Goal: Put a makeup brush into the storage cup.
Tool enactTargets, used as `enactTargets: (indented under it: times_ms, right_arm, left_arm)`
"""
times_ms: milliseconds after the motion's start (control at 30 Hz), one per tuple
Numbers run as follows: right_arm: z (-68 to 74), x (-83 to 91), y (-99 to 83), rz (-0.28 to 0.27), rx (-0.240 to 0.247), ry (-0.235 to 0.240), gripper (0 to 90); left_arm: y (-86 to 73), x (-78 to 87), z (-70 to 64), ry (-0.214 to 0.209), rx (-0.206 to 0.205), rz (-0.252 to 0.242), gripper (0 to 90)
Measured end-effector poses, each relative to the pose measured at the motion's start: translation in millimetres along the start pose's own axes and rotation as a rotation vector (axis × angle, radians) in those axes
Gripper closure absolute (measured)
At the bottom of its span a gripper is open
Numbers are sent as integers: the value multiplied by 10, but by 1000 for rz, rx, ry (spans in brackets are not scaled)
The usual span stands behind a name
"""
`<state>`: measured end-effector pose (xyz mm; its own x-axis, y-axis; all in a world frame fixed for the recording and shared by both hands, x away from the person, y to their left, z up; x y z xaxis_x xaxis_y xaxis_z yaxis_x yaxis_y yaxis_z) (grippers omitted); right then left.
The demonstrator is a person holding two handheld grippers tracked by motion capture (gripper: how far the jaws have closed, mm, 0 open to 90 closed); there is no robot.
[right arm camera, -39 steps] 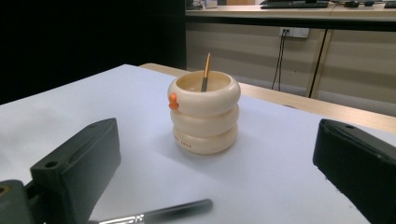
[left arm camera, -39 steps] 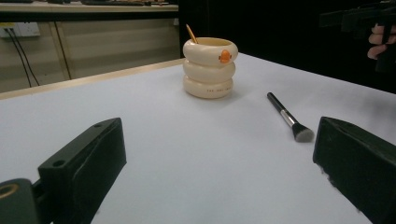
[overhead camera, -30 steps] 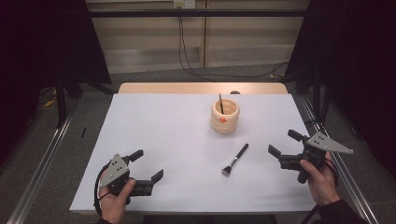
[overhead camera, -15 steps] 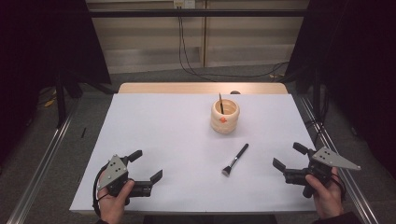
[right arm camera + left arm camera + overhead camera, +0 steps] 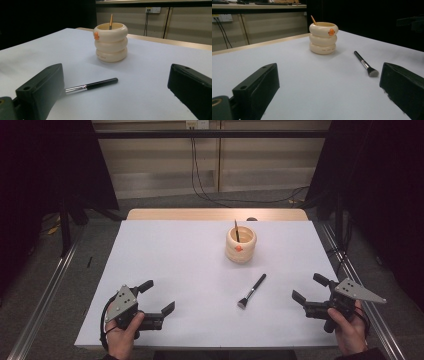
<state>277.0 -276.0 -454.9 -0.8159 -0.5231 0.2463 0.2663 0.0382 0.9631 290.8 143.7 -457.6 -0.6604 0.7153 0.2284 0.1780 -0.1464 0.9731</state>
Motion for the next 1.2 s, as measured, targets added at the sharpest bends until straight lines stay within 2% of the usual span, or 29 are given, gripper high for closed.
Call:
enactTargets:
  times_ms: [33, 67, 100, 133, 233, 300, 333, 367, 433, 467, 567, 733, 767, 833, 867, 900, 967, 1100, 1200]
  right_arm:
    - [1, 2, 3, -2, -1, 1, 9]
    - [-1, 5, 10, -4, 2, 2, 18]
    - [-1, 7, 22, -10, 2, -2, 20]
    - [0, 9, 31, -12, 2, -2, 20]
    - [-1, -3, 64, -19, 18, 15, 21]
    - [-18, -22, 97, -28, 20, 12, 22]
    - [-27, -33, 114, -32, 19, 13, 22]
    - [-42, -47, 133, -37, 18, 6, 22]
    - [-60, -76, 165, -38, 25, 15, 21]
    - [-73, -91, 183, -38, 31, 18, 21]
    - [-86, -164, 235, -38, 41, 24, 20]
    - [-89, -304, 343, -46, 54, 43, 22]
    - [-87, -340, 359, -37, 57, 48, 22]
    - [-84, -393, 390, -38, 57, 54, 22]
    - [-84, -421, 399, -32, 64, 59, 22]
    - [-88, -450, 415, -32, 69, 59, 22]
    - [-103, -505, 442, -30, 76, 59, 20]
    - [-108, -620, 503, -41, 74, 73, 20]
    - [-96, -698, 547, -29, 73, 86, 20]
  left_arm:
    - [-1, 2, -1, -6, -1, 1, 25]
    - [8, -4, -15, -11, 34, -13, 25]
    - [8, -4, -15, -4, 36, -15, 25]
    - [1, -1, -17, -2, -3, -2, 25]
    - [17, -15, -49, -12, 40, -21, 25]
    - [13, -17, -37, -7, 13, -12, 25]
    - [19, -18, -41, -4, 33, -20, 24]
    - [20, -17, -44, -3, 36, -21, 24]
    - [14, -14, -38, 0, 15, -11, 24]
    - [17, -16, -44, -6, 21, -15, 24]
    - [12, -18, -50, 2, 11, -9, 24]
    - [23, -18, -66, -4, 17, -20, 24]
    - [21, -12, -68, -10, -8, -11, 23]
    - [29, -26, -93, -17, 6, -21, 22]
    - [22, -28, -99, -24, 0, -14, 22]
    - [29, -38, -111, -19, 16, -22, 22]
    - [21, -31, -101, -24, -2, -12, 22]
    - [14, -30, -92, -18, -5, -6, 22]
    - [9, -29, -90, -20, -7, -3, 22]
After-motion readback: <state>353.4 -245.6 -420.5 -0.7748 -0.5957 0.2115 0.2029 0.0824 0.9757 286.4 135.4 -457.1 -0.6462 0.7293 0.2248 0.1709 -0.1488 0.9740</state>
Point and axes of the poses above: each handheld gripper's, and its own axes: x roughly backward along the jaws, y roughly out of its top, z roughly to its left, the point moved 9 cm from there along -x, roughly forward along the jaws, and after that the axes turned 2 degrees about y, right-handed, at the moved point
